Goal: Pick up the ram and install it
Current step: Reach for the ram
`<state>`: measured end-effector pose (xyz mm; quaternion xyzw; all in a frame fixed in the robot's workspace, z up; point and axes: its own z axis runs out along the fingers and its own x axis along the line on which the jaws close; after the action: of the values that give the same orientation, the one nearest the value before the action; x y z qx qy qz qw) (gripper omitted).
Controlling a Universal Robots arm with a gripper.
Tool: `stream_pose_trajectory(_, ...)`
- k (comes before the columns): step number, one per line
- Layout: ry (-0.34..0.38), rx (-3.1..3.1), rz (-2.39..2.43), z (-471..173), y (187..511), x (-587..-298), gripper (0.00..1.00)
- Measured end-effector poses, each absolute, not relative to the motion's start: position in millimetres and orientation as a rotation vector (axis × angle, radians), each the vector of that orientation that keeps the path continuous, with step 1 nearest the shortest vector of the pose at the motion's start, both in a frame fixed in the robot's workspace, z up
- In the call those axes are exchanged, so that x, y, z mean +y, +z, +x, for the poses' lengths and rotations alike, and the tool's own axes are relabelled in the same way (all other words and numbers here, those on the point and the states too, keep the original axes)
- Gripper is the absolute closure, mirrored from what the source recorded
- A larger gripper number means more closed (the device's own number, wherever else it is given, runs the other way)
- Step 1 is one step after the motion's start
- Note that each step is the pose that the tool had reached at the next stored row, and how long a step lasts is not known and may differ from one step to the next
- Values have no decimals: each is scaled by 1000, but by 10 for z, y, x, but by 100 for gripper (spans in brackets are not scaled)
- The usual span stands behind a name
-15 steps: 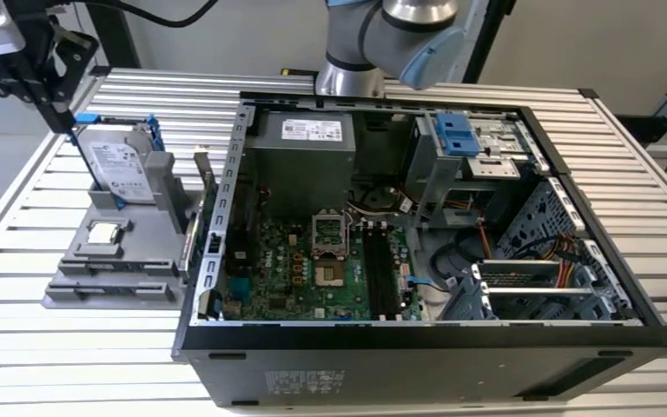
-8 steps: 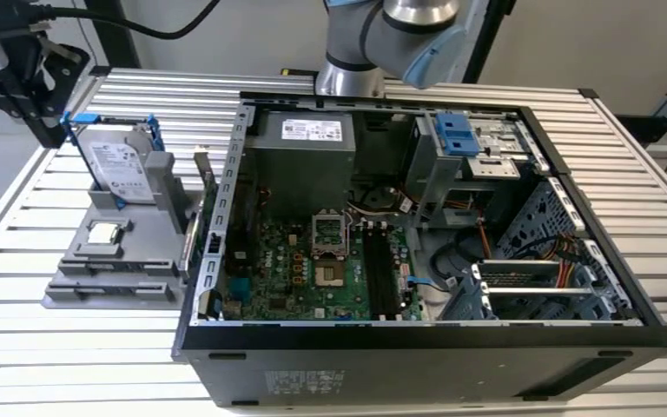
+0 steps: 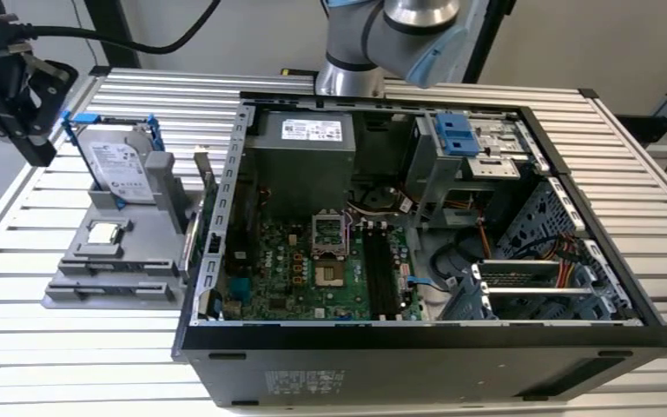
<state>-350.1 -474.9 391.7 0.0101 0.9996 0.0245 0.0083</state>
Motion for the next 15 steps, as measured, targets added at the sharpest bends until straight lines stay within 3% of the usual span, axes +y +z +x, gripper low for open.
stream_pose_trajectory(15, 76, 3124, 32, -3501, 3916, -4863, 100)
